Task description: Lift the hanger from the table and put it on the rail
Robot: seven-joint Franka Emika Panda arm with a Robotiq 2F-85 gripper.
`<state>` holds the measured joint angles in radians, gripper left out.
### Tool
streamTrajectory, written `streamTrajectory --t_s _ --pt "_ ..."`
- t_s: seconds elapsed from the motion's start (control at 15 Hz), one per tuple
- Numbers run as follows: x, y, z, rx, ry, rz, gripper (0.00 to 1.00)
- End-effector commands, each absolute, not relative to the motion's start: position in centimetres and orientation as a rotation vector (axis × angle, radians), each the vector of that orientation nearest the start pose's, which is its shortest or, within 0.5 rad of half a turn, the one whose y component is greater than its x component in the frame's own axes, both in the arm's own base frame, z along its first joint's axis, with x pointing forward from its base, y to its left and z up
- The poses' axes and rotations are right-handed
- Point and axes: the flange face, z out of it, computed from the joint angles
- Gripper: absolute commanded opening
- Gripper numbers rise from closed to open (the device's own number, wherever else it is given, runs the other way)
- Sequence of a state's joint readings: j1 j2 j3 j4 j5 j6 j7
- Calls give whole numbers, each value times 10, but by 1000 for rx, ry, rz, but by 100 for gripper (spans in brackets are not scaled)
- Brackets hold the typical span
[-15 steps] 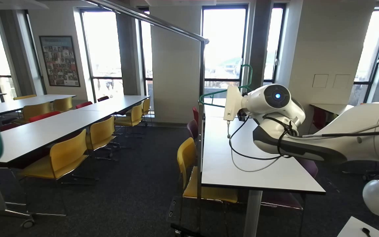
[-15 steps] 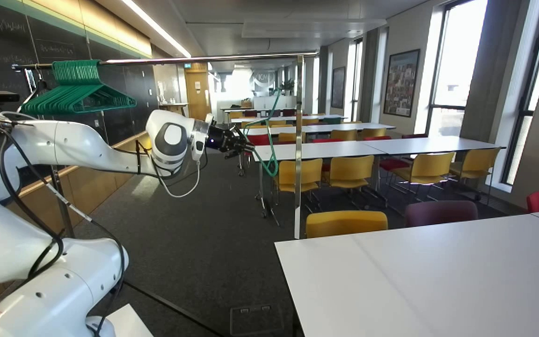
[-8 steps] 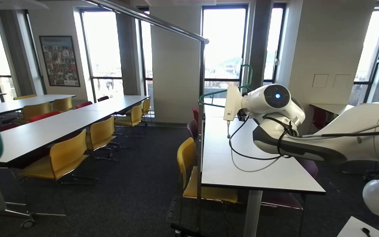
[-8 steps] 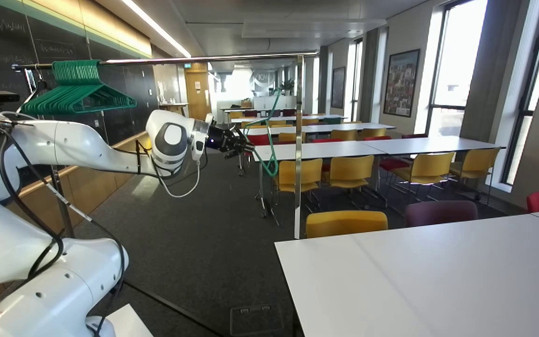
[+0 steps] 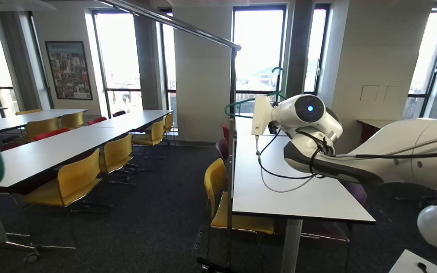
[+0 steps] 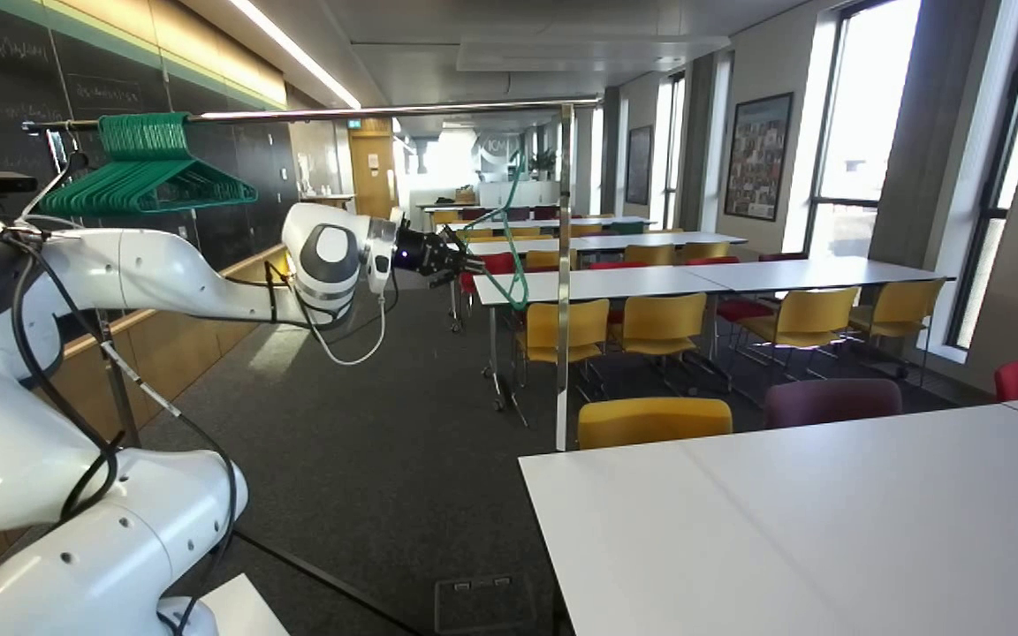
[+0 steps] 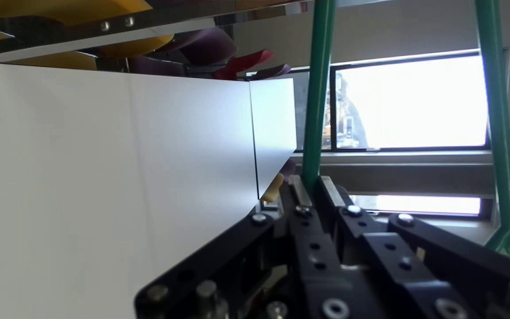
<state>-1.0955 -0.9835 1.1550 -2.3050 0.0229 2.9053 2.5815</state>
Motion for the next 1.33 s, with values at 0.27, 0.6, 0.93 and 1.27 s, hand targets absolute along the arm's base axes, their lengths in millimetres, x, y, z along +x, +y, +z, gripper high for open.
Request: streamTrajectory --t_s 0.27,0.6,0.93,1.27 --pt "518 206 618 -812 1795 -1521 2" --pt "532 219 637 -708 1844 -1619 2" --pt "549 240 650 -653 1843 -1677 2" --pt "568 254 671 -653 1838 -1687 2"
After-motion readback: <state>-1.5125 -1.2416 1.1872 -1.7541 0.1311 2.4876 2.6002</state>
